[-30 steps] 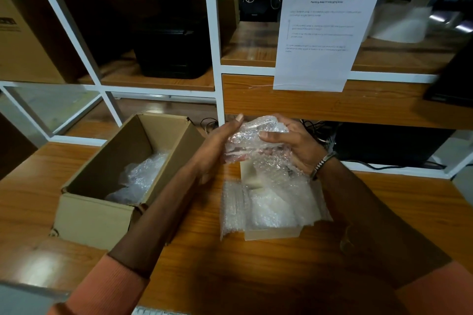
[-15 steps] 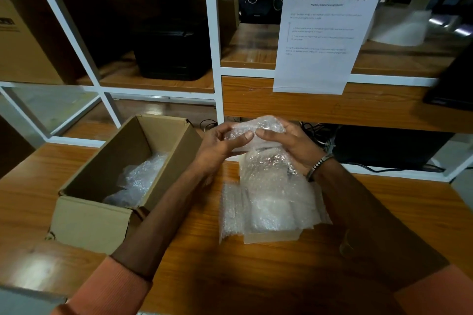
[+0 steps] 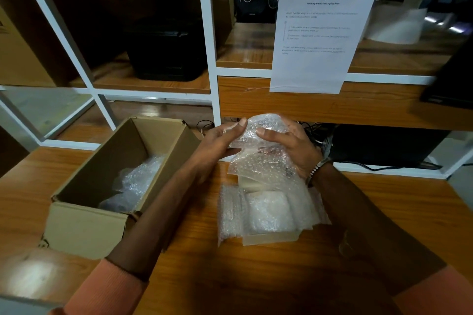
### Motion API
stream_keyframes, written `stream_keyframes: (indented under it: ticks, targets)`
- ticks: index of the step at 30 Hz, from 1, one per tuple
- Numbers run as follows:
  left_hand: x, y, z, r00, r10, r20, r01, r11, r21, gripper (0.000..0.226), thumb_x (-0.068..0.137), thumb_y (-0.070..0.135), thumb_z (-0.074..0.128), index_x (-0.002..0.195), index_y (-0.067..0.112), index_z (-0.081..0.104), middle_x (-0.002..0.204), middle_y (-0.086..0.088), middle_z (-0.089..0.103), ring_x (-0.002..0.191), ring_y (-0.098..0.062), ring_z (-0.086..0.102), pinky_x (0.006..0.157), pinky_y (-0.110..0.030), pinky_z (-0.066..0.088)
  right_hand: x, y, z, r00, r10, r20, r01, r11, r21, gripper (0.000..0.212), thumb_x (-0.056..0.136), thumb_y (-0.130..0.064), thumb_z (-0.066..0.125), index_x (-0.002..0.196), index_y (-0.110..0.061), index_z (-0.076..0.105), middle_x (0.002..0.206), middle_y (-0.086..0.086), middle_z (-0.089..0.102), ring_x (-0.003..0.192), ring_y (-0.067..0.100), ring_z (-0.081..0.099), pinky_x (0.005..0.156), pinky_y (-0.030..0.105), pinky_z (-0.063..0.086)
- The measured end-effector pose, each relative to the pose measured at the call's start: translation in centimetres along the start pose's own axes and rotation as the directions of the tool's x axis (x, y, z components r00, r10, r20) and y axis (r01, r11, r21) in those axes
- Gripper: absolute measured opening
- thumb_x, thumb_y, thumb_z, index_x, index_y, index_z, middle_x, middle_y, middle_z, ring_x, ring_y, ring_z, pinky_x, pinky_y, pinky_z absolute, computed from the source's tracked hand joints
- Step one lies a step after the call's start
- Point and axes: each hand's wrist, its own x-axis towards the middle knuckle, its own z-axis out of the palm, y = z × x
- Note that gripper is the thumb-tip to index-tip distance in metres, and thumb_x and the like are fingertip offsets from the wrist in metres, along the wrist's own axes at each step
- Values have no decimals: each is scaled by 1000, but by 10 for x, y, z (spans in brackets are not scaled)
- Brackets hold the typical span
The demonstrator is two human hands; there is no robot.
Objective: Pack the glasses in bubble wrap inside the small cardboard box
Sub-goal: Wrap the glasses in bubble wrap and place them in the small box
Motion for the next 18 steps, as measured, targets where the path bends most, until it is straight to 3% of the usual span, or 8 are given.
stream_keyframes:
  ticks: [2,5,8,10,13,15,18]
  targets:
    - [3,-6,1,997,-53,54,56,998,-40,60,97,69,64,135,24,71,132,-4,76,123,-27,73,109,-50,56,-3,-2,1,1000,-16,13,16,1000,1,86,76,-41,91,151,-27,52,154,-1,55,130,15,63,112,44,42]
    - [6,-9,-1,992,-74,98,88,985,-149,54,98,55,70,136,16,70,129,-13,77,119,-35,74,104,-51,58,-2,1,-4,996,-37,85,36,999,15,60,81,-19,87,136,-24,65,137,8,69,121,29,70,103,56,55]
    - [8,-11,-2,997,-25,72,39,979,-202,48,97,33,78,134,4,67,129,-18,75,121,-39,72,105,-52,58,-3,7,-9,991,-29,128,20,998,67,63,79,-6,86,136,-24,65,138,13,67,125,46,64,103,71,50]
    - [8,-14,-1,998,20,65,-6,977,-213,50,95,28,81,134,1,66,132,-19,74,123,-40,71,106,-55,57,-1,9,-11,991,-16,136,4,996,86,67,81,-16,88,142,-29,62,149,14,58,133,50,57,110,74,42]
    - [5,-14,0,994,106,29,-100,981,-169,51,87,24,86,130,3,67,130,-15,74,120,-37,73,101,-51,60,2,11,-14,987,84,136,-101,987,124,68,84,-49,86,145,-34,59,155,11,54,142,41,51,120,70,31]
    - [4,-14,2,989,149,-9,-149,981,-124,50,80,17,90,125,7,70,128,-10,75,119,-34,73,99,-51,61,3,12,-15,973,146,180,-175,972,158,66,92,-49,79,148,-24,57,149,16,60,139,43,54,119,69,33]
    - [5,-14,4,974,227,-29,-224,972,71,46,77,7,94,118,15,75,127,4,74,124,-20,69,111,-55,53,2,11,-13,968,169,187,-200,967,158,57,95,-39,78,143,-16,59,140,17,67,131,40,63,115,68,41]
